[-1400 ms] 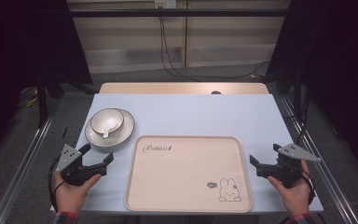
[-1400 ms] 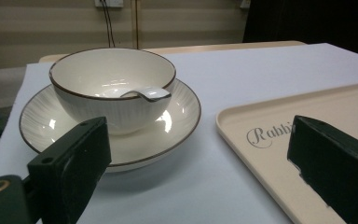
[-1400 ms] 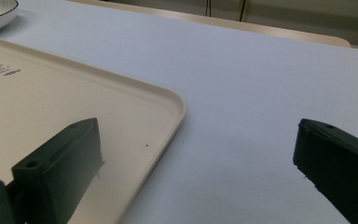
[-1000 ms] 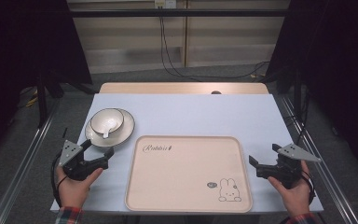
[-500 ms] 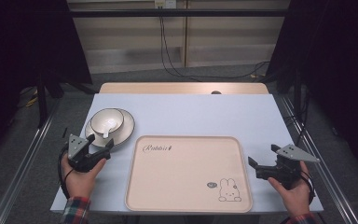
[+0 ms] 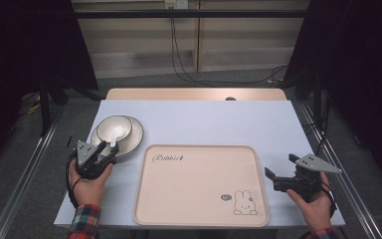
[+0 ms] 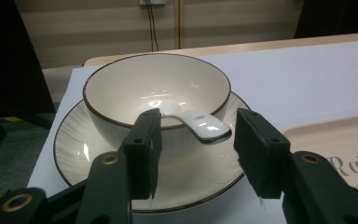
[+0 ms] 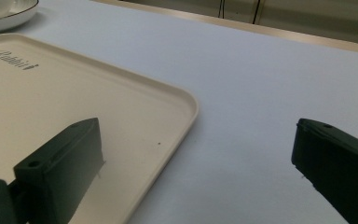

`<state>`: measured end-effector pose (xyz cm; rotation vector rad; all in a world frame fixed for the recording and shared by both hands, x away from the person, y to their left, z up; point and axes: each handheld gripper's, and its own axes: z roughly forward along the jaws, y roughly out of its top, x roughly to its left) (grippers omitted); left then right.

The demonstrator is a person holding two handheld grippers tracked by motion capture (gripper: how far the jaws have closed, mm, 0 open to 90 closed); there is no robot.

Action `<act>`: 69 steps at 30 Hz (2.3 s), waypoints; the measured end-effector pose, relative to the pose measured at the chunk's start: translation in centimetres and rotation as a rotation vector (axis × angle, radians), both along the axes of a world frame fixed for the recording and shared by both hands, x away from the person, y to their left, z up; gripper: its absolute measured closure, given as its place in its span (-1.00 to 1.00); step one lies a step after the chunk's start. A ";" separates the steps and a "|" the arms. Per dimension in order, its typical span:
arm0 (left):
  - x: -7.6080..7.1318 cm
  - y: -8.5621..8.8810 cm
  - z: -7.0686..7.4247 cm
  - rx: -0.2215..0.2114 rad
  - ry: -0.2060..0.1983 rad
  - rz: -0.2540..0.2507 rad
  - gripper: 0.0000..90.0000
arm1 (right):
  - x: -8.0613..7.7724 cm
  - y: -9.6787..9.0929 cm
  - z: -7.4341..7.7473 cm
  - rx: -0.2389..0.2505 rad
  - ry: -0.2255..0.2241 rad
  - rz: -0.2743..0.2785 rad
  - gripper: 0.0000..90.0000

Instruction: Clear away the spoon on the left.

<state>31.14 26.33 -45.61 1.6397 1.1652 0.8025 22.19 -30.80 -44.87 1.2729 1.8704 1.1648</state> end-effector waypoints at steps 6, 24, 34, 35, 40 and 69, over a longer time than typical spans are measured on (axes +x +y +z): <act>0.2 0.0 -0.2 -0.008 0.002 0.006 0.24 | 0.0 0.1 0.0 -0.001 0.004 0.009 -0.97; 0.5 0.0 -0.3 0.010 -0.016 0.005 0.53 | 0.0 0.1 -0.1 -0.008 0.008 0.028 -0.96; 0.6 0.4 -0.1 -0.035 -0.035 -0.005 0.75 | 0.0 0.2 -0.2 -0.012 0.009 0.037 -0.96; 0.6 0.4 -0.1 -0.035 -0.035 -0.005 0.76 | 0.0 0.2 -0.2 -0.012 0.009 0.037 -0.96; 0.9 0.2 0.1 -0.043 -0.040 -0.019 0.88 | 0.0 0.2 -0.2 -0.011 0.013 0.041 -0.96; 4.9 -0.5 3.9 -0.124 -0.052 -0.018 0.89 | -0.2 -0.3 -0.1 0.007 0.001 0.048 -0.96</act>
